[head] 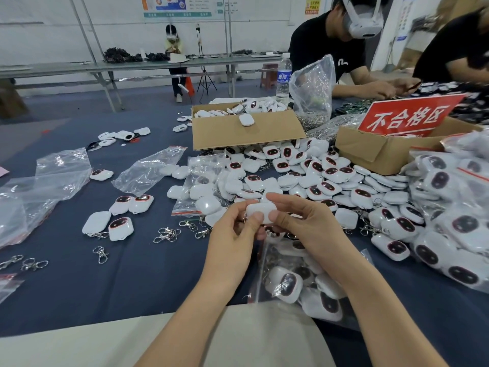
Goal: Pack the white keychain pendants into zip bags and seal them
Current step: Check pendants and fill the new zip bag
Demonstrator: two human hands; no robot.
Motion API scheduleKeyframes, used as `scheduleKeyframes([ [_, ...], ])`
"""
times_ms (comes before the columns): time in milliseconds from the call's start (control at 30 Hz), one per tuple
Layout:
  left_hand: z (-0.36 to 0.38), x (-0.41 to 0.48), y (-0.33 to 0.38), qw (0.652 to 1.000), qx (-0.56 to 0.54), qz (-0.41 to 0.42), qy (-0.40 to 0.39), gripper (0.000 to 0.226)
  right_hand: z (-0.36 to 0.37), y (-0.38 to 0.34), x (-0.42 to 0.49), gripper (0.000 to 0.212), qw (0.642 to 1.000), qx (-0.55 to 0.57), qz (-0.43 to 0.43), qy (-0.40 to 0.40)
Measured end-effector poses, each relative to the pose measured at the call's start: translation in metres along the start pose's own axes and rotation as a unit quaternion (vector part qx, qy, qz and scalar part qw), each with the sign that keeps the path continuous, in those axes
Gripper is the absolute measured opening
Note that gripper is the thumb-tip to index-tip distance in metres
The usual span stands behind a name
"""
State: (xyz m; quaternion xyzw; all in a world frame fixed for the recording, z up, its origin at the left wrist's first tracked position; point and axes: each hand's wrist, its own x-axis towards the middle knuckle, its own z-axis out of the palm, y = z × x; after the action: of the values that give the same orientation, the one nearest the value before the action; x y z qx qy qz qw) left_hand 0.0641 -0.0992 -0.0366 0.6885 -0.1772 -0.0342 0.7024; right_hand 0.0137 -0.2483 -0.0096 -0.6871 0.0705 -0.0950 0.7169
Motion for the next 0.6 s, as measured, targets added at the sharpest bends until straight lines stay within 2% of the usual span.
scheduleKeyframes([
  [333, -0.002, 0.000, 0.002, 1.000, -0.001, -0.018, 0.024, 0.020, 0.000, 0.004, 0.001, 0.033, 0.998, -0.058, -0.036, 0.004],
  [433, -0.003, 0.002, 0.006, 0.996, -0.072, -0.059, 0.005, 0.018, 0.003, 0.004, 0.003, 0.032, 0.998, -0.040, -0.038, 0.001],
  [533, -0.014, 0.010, 0.015, 0.969, -0.208, -0.136, -0.015, 0.017, 0.002, 0.004, 0.004, 0.027, 0.999, -0.028, -0.042, 0.000],
  [600, -0.027, 0.015, 0.021, 0.954, -0.248, -0.169, -0.019, 0.020, -0.001, 0.003, 0.004, 0.026, 0.999, -0.013, -0.047, -0.002],
])
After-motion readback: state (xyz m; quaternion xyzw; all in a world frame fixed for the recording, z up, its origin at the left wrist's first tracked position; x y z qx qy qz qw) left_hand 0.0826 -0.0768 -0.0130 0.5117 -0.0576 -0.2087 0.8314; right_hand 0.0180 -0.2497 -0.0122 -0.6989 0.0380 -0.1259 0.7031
